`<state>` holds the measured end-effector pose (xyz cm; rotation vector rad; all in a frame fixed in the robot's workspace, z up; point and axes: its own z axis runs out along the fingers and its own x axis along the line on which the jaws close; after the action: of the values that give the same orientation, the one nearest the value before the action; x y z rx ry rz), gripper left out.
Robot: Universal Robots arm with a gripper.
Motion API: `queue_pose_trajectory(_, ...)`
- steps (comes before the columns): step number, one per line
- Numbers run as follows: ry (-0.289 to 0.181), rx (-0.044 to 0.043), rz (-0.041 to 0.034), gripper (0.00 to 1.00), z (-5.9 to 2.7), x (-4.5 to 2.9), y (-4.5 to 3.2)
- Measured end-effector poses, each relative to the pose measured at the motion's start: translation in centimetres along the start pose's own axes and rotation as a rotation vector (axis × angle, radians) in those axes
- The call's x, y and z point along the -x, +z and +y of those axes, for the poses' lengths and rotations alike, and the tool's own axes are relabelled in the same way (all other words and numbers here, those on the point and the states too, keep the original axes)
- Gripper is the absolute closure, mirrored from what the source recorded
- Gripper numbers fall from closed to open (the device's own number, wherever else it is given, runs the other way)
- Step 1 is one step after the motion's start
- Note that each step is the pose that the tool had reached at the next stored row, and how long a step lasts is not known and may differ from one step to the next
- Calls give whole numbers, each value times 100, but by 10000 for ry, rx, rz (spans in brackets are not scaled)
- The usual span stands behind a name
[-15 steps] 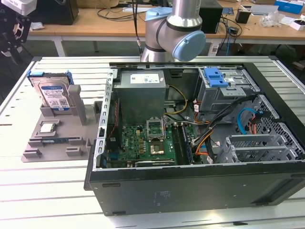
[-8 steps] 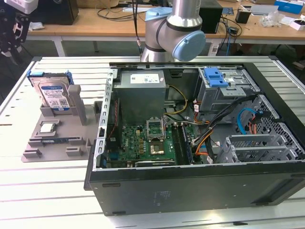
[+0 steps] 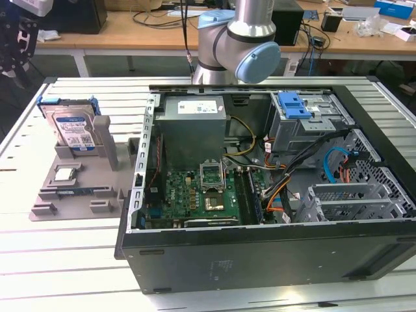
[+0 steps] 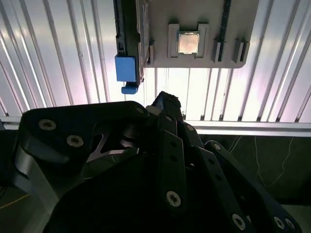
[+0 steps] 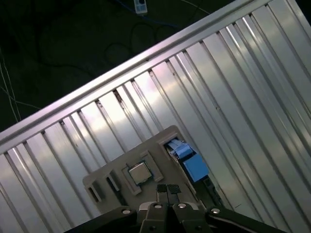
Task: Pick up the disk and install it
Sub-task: 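Pick up the disk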
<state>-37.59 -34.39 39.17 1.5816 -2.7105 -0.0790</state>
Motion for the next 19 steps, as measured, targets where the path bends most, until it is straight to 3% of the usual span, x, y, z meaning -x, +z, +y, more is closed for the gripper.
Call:
queue_pose_trajectory(5, -927, 21, 42, 89, 0, 0, 0)
queue_pose_trajectory(19, -2932, 63, 141, 89, 0, 0, 0)
